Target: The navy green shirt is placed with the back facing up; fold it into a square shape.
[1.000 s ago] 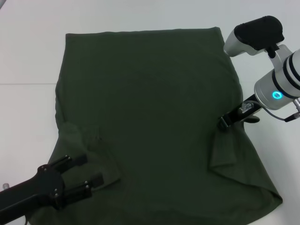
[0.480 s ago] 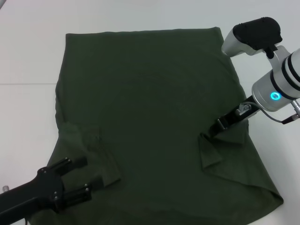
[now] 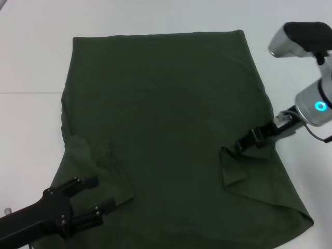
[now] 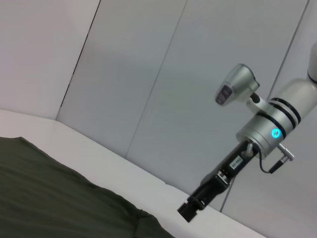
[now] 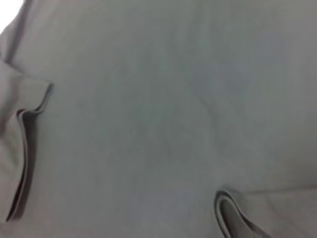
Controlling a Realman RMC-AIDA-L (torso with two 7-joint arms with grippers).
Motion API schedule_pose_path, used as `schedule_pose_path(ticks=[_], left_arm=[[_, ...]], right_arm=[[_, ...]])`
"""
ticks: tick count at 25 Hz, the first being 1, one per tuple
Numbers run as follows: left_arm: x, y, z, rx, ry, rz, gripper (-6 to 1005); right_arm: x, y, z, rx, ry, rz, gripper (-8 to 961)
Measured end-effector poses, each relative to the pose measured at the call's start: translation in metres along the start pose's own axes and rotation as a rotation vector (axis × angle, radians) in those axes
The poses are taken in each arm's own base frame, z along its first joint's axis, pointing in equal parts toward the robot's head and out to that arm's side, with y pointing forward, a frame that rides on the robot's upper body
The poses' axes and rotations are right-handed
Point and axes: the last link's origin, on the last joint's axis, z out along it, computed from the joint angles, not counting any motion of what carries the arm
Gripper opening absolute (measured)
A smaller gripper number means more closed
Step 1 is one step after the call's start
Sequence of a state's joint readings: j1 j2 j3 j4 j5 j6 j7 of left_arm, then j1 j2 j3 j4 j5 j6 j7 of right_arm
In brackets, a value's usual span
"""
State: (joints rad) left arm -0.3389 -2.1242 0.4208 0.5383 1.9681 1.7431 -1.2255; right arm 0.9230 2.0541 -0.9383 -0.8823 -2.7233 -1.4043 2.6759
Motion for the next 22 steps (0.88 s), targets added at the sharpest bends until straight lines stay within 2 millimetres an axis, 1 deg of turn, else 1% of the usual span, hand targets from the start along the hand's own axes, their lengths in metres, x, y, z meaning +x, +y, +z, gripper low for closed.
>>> schedule_pose_path(ticks=[2,6,11,17,22], left_arm=[[0.0,0.0,0.0,-0.003,-0.002,0.0,891],[0.0,0.001,0.001,-0.013,-0.011,0.002,892],[0.0,0.001,0.001,-0.013,-0.011,0.002,892],[0.0,0.0,0.0,-0.011,-0.013,0.003,892],[0.0,0.0,0.0,-0.009,-0.014,0.003,891]], right_arm=[[0.009,-0.006,0.001,-0.023,0.025,0.052,673],[0.017,-0.008,0.007,-0.041,0.053,0.079,677],[0.022,-0.008,0.016,-0.042,0.049,0.096,683],[0.029,-0.007,0.031,-0.054,0.046,0.13,692],[0.032,-0.005,0.036,-0.072,0.023,0.153,698]])
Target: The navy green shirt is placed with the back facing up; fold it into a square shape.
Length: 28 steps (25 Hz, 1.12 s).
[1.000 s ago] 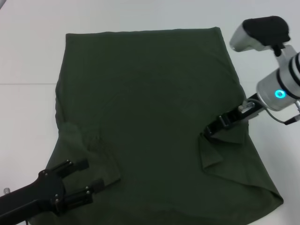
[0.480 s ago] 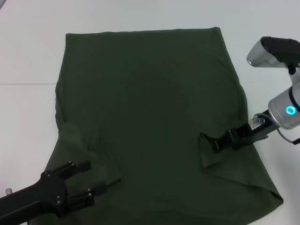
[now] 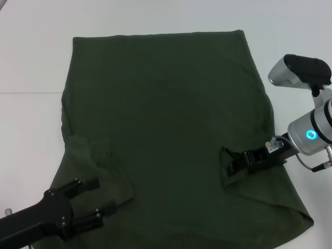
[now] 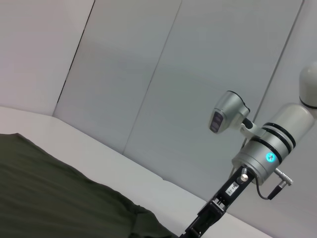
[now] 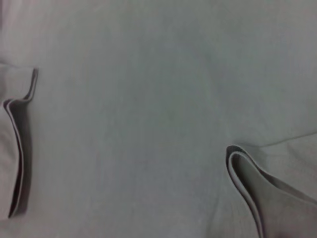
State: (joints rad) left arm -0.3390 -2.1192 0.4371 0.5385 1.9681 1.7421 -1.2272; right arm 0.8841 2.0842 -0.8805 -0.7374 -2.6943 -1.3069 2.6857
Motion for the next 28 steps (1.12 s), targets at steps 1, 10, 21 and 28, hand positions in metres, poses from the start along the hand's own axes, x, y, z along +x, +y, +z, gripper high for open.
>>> schedule_pose_path(ticks=[1,10,21,28], left_arm=[[0.0,0.0,0.0,0.001,0.0,0.0,891],[0.001,0.0,0.002,-0.005,-0.006,0.004,892],[0.001,-0.001,0.002,-0.004,-0.007,0.007,891],[0.001,-0.001,0.002,-0.003,-0.007,0.005,892]], right_arm=[[0.0,0.0,0.001,-0.005,-0.007,0.005,700],[0.004,-0.003,0.004,-0.01,-0.016,0.024,712],[0.01,-0.008,0.01,-0.003,-0.014,0.035,727],[0.01,-0.009,0.012,-0.002,-0.019,0.037,736]])
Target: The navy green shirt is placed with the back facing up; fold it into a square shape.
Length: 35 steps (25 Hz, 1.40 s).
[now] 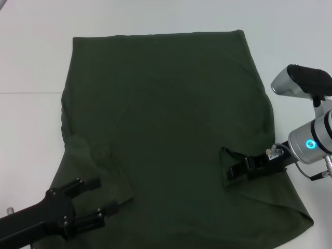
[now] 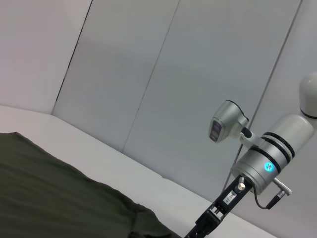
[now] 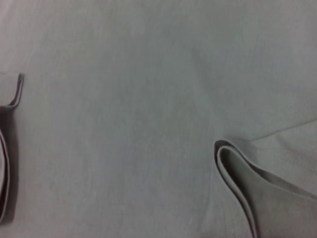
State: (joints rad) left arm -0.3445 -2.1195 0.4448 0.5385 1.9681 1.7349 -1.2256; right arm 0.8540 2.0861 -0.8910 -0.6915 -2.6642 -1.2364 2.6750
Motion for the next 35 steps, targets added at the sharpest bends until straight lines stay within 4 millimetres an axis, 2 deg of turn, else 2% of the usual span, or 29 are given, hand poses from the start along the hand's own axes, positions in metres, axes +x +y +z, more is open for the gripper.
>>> schedule_pose_path(ticks=[8,13,23,29,35], left_arm=[[0.0,0.0,-0.001,0.001,-0.001,0.0,892],[0.0,0.0,-0.001,-0.002,0.0,0.001,892],[0.0,0.0,-0.003,0.001,0.002,-0.002,891],[0.002,-0.001,-0.004,0.005,0.01,-0.025,892],[0.014,-0.004,-0.012,-0.027,0.006,-0.125,891]], right_arm=[[0.001,0.002,0.002,-0.007,0.001,0.002,747],[0.0,0.01,0.006,-0.043,0.001,0.0,754],[-0.014,0.035,-0.002,-0.289,-0.142,0.003,768],[-0.005,0.016,-0.01,-0.305,-0.167,0.049,776],[0.018,-0.002,-0.025,-0.422,-0.206,0.05,784]])
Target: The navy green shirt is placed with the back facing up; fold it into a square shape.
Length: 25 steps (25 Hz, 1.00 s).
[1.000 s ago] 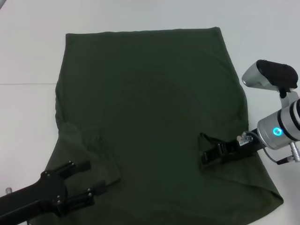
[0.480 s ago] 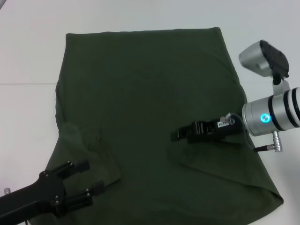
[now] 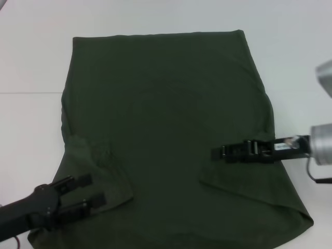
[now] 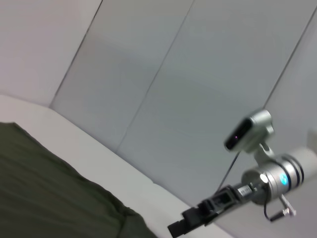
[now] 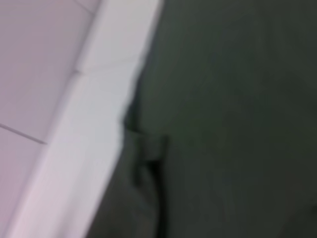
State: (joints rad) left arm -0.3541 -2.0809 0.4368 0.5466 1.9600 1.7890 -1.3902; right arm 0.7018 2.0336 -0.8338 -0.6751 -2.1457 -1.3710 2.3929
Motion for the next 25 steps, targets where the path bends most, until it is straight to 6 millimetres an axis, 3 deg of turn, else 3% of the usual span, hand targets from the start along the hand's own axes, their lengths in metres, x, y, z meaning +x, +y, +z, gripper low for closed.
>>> schedule_pose_path(ticks=[3,7,16,20,25], left_arm=[[0.012,-0.004,-0.014,-0.005,-0.017,-0.108,892],[0.017,-0.009,-0.022,0.014,-0.057,-0.177,892],[0.024,-0.034,-0.039,0.209,-0.38,-0.474,893],[0.036,-0.043,-0.05,0.309,-0.435,-0.585,895],[0.05,-0.052,-0.059,0.437,-0.489,-0.701,893]], right_arm=[[0.022,-0.006,-0.025,-0.122,-0.058,-0.045,788],[0.043,-0.013,-0.043,-0.179,-0.093,-0.103,793],[0.11,-0.04,-0.095,-0.204,-0.265,-0.185,806],[0.127,-0.05,-0.102,-0.163,-0.266,-0.215,811],[0.135,-0.062,-0.101,-0.098,-0.204,-0.223,940]])
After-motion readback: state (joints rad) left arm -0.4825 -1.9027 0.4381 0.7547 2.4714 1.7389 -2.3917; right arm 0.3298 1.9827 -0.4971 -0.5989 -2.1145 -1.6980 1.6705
